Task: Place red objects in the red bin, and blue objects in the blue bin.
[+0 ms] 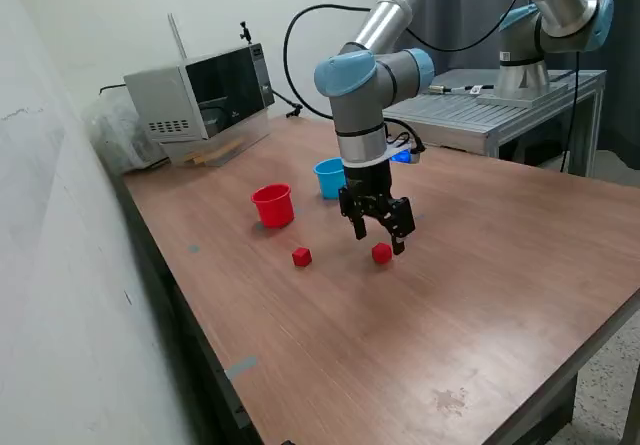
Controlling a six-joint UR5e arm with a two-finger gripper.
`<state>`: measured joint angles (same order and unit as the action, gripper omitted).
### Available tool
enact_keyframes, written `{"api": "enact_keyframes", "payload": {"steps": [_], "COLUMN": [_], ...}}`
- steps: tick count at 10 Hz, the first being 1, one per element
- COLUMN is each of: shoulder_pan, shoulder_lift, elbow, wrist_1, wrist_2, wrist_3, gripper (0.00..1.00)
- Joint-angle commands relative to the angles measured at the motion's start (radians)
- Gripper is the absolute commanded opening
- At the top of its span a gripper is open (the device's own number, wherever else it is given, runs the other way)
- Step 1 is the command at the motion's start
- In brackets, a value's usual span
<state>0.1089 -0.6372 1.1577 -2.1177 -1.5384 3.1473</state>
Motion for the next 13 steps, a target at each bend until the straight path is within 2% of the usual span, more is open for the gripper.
{"api": "enact_keyframes", "payload": {"steps": [1,3,4,9,10,11,12,13], "shoulder_pan": [0.000,0.000,0.000,0.000,-0.003,-0.014,-0.026,-0.059], "shoulder_lift": [0.011,0.011,0.011,0.005,-0.030,-0.070,-0.105,-0.146], "elbow": [0.002,0.003,0.005,0.003,0.003,0.003,0.003,0.005], "wrist_1": [-0.004,-0.004,-0.005,-0.010,-0.021,-0.042,-0.042,-0.042], "wrist_2": [0.000,-0.002,-0.002,-0.011,-0.012,-0.025,-0.070,-0.095], "wrist_3": [-0.004,-0.004,-0.012,-0.018,-0.015,-0.007,-0.007,-0.001], "gripper": [1.00,1.00,0.00,0.00,0.00,0.00,0.00,0.00]}}
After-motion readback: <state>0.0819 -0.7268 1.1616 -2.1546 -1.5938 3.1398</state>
